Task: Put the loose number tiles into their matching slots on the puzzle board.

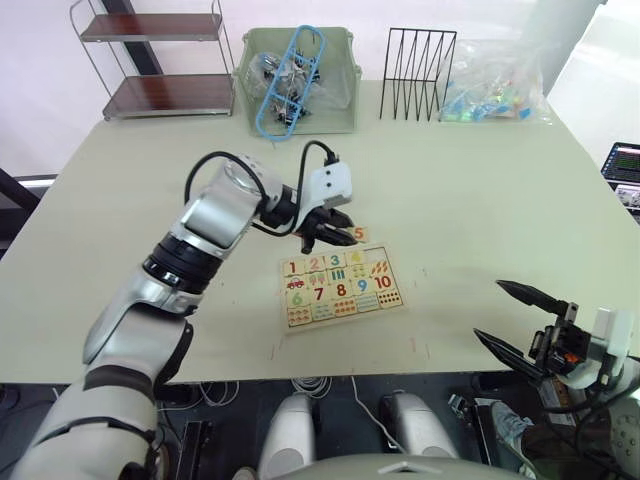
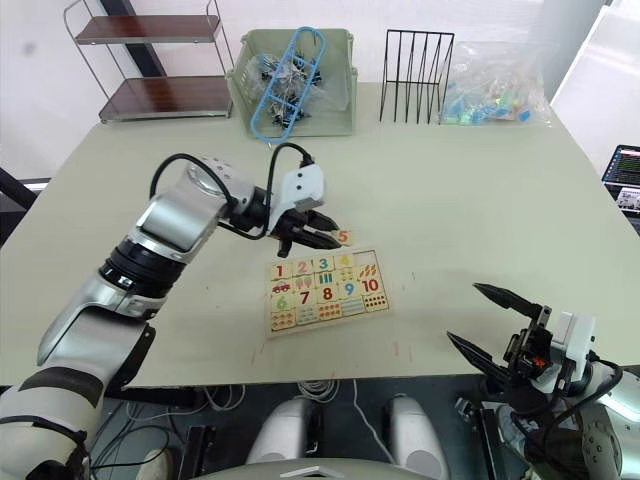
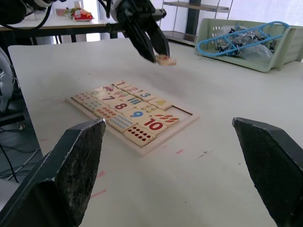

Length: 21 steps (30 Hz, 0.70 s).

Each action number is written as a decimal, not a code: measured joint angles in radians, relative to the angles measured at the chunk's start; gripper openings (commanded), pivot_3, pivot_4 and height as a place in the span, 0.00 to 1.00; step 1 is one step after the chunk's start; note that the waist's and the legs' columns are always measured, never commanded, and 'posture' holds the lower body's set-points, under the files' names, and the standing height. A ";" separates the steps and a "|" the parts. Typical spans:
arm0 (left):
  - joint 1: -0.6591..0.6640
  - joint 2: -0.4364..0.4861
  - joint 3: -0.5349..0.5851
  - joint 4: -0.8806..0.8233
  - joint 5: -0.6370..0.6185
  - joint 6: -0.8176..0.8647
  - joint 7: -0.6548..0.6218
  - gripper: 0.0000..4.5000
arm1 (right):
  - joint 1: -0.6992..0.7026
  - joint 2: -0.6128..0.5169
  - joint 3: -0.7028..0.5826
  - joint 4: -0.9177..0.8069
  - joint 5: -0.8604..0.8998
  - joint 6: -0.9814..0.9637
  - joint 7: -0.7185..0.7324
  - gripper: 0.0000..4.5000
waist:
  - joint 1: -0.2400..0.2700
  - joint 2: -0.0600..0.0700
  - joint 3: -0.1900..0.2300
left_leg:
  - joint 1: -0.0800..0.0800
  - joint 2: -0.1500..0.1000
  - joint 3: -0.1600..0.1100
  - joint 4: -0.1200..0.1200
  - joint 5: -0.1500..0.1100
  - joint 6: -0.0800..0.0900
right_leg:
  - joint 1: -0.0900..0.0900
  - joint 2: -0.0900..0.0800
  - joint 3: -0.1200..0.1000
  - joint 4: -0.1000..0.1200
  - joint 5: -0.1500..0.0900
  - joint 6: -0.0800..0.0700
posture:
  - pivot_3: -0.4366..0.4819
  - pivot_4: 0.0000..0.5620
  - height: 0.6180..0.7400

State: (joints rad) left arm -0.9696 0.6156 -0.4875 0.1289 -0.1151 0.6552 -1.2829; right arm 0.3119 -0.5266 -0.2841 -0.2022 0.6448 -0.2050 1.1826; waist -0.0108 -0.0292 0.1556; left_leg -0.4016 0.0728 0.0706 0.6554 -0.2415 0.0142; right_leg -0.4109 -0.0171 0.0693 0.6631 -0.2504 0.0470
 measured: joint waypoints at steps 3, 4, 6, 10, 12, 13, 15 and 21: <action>-0.057 -0.047 -0.058 0.051 0.056 0.022 0.000 0.21 | 0.008 0.001 -0.002 -0.017 -0.001 -0.002 -0.008 1.00 | 0.003 0.000 0.000 | -0.002 0.000 -0.001 0.002 0.000 0.000 | 0.000 0.001 0.001 0.000 0.000 0.001 | 0.48 0.27 1.00; -0.074 -0.060 -0.068 0.063 0.065 0.031 0.000 0.21 | 0.009 0.001 -0.002 -0.019 -0.001 -0.002 -0.010 1.00 | 0.003 0.000 0.000 | -0.002 0.000 -0.001 0.002 0.000 0.000 | 0.000 0.001 0.001 0.000 0.000 0.001 | 0.48 0.27 1.00; -0.106 -0.096 -0.077 0.088 0.086 0.058 0.002 0.21 | 0.010 0.002 -0.002 -0.020 -0.002 -0.002 -0.013 1.00 | 0.002 0.000 0.000 | -0.004 -0.001 -0.001 0.004 0.000 0.000 | -0.001 0.001 0.001 0.000 -0.001 0.001 | 0.48 0.27 1.00; -0.137 -0.142 -0.114 0.117 0.126 0.099 0.004 0.21 | 0.017 0.003 -0.002 -0.023 -0.005 -0.003 -0.016 1.00 | -0.002 0.000 0.000 | -0.006 -0.001 -0.003 0.006 0.000 0.000 | -0.001 0.001 0.001 0.000 0.000 0.001 | 0.48 0.27 1.00; -0.151 -0.162 -0.145 0.131 0.148 0.125 0.003 0.21 | 0.017 0.006 -0.002 -0.029 -0.007 -0.003 -0.020 1.00 | -0.002 0.001 0.000 | -0.010 -0.001 -0.006 0.009 0.000 0.000 | -0.003 0.002 -0.001 0.001 0.000 0.001 | 0.48 0.27 1.00; -0.156 -0.171 -0.155 0.136 0.159 0.136 0.003 0.21 | 0.017 0.009 -0.002 -0.031 -0.008 -0.003 -0.022 1.00 | -0.002 0.001 0.001 | -0.012 -0.001 -0.008 0.011 0.000 0.000 | -0.003 0.004 0.000 0.001 0.000 0.001 | 0.48 0.27 1.00; -0.159 -0.180 -0.180 0.144 0.182 0.145 0.004 0.21 | 0.016 0.014 -0.001 -0.034 -0.010 -0.003 -0.026 1.00 | -0.001 0.002 0.001 | -0.013 -0.001 -0.010 0.012 0.000 0.000 | -0.003 0.005 0.000 0.001 0.000 0.001 | 0.48 0.27 1.00; -0.166 -0.210 -0.194 0.176 0.225 0.146 0.015 0.21 | 0.017 0.020 0.001 -0.040 -0.019 -0.003 -0.034 1.00 | 0.000 0.003 0.001 | -0.014 -0.001 -0.011 0.014 0.000 0.000 | -0.003 0.005 0.000 0.001 -0.001 0.001 | 0.48 0.27 1.00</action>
State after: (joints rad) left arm -1.1358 0.4053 -0.6820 0.3045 0.1099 0.8014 -1.2678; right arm 0.3289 -0.5065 -0.2835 -0.2417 0.6263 -0.2083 1.1489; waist -0.0106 -0.0266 0.1567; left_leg -0.4158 0.0717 0.0600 0.6691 -0.2416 0.0144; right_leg -0.4137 -0.0117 0.0696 0.6641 -0.2510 0.0478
